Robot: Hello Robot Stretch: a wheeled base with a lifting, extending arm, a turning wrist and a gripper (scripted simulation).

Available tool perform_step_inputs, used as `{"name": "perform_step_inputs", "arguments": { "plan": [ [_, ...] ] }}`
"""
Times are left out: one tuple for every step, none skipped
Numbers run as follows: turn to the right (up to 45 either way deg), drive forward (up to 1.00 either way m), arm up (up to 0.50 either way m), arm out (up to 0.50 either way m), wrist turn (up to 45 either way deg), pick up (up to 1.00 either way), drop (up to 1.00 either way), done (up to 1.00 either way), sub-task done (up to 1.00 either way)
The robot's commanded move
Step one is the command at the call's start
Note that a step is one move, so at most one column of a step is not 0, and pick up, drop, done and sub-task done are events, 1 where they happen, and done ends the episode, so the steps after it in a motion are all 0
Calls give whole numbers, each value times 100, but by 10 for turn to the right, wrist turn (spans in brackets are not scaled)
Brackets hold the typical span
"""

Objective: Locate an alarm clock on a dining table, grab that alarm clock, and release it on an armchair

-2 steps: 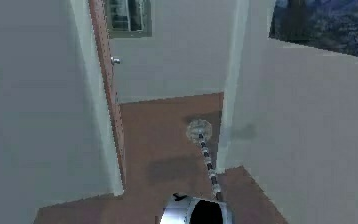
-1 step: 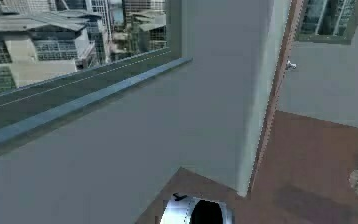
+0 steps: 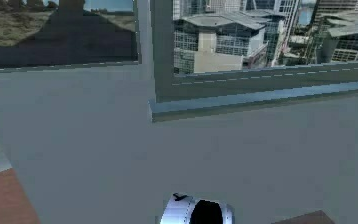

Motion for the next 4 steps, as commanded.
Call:
{"name": "perform_step_inputs", "arguments": {
  "plan": [
    [-150,0,0,0,0,0,0,0,0],
    [450,0,0,0,0,0,0,0,0],
    [450,0,0,0,0,0,0,0,0],
    [450,0,0,0,0,0,0,0,0]
  ]
}}
